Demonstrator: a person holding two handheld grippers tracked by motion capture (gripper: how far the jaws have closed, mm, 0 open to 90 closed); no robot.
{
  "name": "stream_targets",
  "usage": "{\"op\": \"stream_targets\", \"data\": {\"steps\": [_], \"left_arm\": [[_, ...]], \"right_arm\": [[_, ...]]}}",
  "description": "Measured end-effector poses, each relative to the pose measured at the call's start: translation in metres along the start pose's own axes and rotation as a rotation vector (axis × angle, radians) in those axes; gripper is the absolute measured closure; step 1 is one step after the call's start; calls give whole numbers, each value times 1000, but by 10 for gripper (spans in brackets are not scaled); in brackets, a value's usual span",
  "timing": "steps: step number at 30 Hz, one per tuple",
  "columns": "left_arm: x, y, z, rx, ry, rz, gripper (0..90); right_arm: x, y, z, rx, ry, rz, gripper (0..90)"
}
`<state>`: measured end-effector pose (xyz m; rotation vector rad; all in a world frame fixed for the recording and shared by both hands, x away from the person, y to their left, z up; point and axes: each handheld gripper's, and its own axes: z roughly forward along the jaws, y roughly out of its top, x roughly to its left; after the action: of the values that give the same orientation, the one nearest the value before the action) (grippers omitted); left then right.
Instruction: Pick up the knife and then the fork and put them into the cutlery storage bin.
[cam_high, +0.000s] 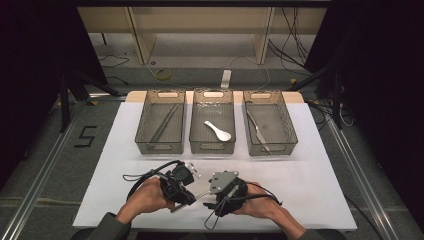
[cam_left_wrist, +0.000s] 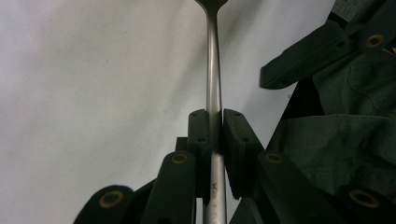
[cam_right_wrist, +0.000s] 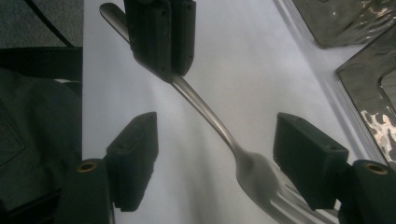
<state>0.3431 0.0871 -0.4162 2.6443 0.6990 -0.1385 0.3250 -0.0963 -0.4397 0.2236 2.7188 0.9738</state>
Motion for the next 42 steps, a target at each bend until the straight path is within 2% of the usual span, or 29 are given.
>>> {"op": "stream_targets", "data": {"steps": [2,5,11,15,19,23,26,27,28,31,32,33,34,37,39,42], "left_arm": [[-1,1,-1,-2,-1,6,814],[-3,3,-1,-5,-1,10,814],[-3,4,-1,8,-13,22,814],[-5,5,-1,6,-23,25,814],[-6,7,-1,13,-31,37,814],[-5,7,0,16,-58,41,813],[-3,7,-1,0,-68,31,808],[-1,6,-1,-6,-68,26,823],[0,6,-2,-2,-79,25,824],[1,5,-1,-11,-87,14,806],[1,6,-1,-11,-88,6,788],[2,6,-1,-11,-90,4,744],[3,5,-2,-17,-88,-2,704],[5,3,-7,-52,-62,-31,581],[8,1,-13,-83,-23,-49,490],[9,-1,-21,-140,55,-61,379]], "right_arm": [[1,0,1,12,4,-34,370],[3,1,4,22,-8,-56,408],[4,1,8,29,-25,-73,496],[7,1,12,35,-22,-106,545],[9,0,13,45,-28,-143,629],[10,0,12,44,-40,-176,745],[13,-2,14,69,-20,-226,816],[14,-3,14,85,-29,-261,862],[14,-3,15,86,-6,-275,874],[16,-3,14,89,-3,-278,881],[15,-3,14,89,4,-286,882],[14,-4,14,90,-15,-287,882],[13,-5,14,103,-13,-279,882],[11,-7,13,100,-26,-269,883],[9,-7,11,94,-18,-255,883],[3,-10,7,94,-37,-224,882]]}}
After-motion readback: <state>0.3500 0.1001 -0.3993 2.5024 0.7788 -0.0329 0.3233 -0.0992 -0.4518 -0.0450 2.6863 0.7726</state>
